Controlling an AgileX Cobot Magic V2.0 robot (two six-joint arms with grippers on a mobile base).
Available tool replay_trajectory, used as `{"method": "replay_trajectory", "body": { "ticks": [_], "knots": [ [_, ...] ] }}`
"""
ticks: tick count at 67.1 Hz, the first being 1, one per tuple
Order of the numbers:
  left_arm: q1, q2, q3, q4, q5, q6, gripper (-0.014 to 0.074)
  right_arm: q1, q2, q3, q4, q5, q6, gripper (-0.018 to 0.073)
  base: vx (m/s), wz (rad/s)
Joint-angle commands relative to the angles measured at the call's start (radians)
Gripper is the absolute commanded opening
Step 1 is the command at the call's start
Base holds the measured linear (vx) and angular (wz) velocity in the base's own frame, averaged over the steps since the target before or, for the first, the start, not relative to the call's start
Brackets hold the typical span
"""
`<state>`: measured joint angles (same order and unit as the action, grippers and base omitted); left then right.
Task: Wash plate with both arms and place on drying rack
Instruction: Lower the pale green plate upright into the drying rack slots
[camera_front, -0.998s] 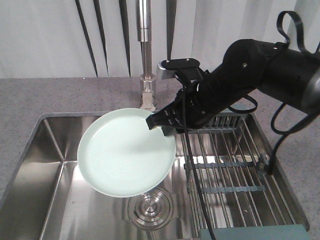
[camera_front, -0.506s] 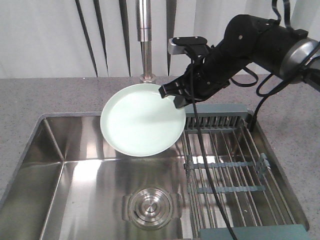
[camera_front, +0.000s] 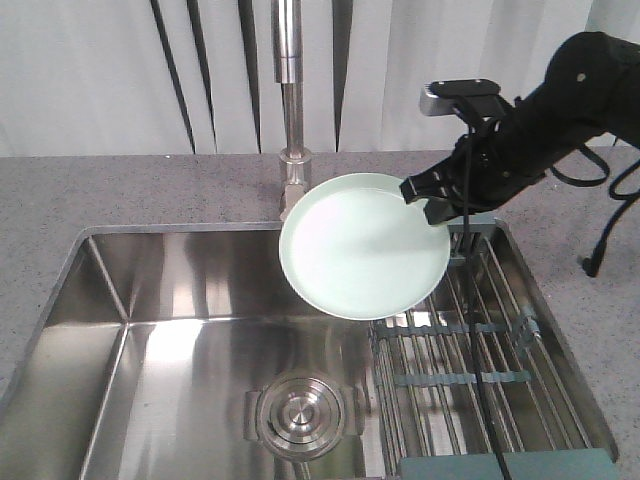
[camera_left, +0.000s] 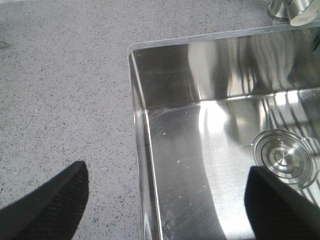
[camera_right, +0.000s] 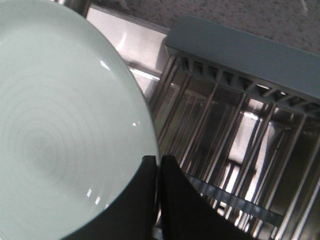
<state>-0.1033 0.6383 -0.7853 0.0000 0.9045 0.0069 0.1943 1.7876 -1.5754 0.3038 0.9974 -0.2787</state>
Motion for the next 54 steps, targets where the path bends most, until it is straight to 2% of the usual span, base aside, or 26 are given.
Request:
{"method": "replay_trajectory", "body": {
  "ticks": [1, 15, 42, 54],
  "knots": [
    [-0.003, 0.001, -0.021, 0.000, -0.069, -0.007, 0.0584, -0.039, -0.105, 0.026, 0.007, -0.043, -0.019, -0.0001, 0.00, 0.00],
    [-0.003, 0.001, -0.021, 0.000, -0.069, -0.007, 0.0584, -0.083, -0.195, 0.118, -0.050, -0.030, -0.030, -0.0001, 0.00, 0.00],
    [-0.003, 0.001, -0.021, 0.000, -0.069, -0.007, 0.0584, -0.108, -0.236, 0.178, -0.288, 0.011, 0.034, -0.0001, 0.00, 0.00],
    [-0.003, 0.001, -0.021, 0.000, -0.069, -0.007, 0.0584, -0.108, -0.211, 0.178, -0.304, 0.013, 0.035, -0.0001, 0.00, 0.00]
  ]
}}
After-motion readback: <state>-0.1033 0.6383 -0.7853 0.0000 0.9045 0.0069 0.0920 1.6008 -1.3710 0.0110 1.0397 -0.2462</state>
